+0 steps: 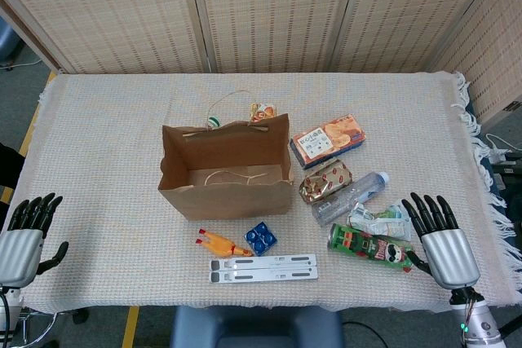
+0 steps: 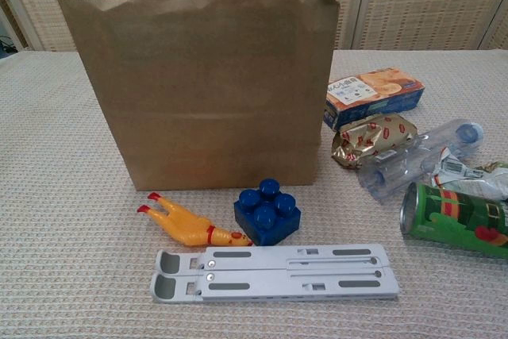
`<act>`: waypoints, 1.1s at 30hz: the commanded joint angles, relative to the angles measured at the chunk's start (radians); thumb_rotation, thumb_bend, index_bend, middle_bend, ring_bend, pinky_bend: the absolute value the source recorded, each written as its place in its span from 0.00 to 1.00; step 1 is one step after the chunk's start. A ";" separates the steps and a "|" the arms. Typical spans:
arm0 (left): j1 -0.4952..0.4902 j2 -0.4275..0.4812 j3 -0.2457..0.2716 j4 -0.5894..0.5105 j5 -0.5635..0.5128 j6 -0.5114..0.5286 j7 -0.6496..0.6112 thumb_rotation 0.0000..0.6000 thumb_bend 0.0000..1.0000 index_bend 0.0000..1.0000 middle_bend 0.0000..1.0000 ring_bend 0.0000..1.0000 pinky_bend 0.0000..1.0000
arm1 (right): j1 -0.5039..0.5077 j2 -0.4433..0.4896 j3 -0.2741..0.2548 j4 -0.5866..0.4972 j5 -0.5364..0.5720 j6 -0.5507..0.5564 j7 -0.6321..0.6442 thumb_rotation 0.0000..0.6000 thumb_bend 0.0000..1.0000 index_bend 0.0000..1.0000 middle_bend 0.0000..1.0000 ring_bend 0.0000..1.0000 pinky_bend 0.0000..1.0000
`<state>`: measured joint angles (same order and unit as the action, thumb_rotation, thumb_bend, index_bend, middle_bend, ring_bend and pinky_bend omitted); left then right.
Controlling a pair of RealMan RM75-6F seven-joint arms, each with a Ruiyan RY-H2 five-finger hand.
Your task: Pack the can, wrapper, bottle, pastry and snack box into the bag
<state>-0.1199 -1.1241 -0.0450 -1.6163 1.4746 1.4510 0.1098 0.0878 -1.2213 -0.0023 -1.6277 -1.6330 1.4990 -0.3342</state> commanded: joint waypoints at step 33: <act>-0.001 0.003 0.002 0.001 0.002 -0.003 -0.009 1.00 0.36 0.00 0.00 0.00 0.00 | 0.152 -0.221 0.036 -0.083 0.281 -0.345 -0.381 1.00 0.06 0.14 0.20 0.18 0.23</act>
<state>-0.1213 -1.1209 -0.0427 -1.6153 1.4766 1.4485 0.1004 0.2301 -1.4286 0.0257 -1.7198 -1.3727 1.1668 -0.6999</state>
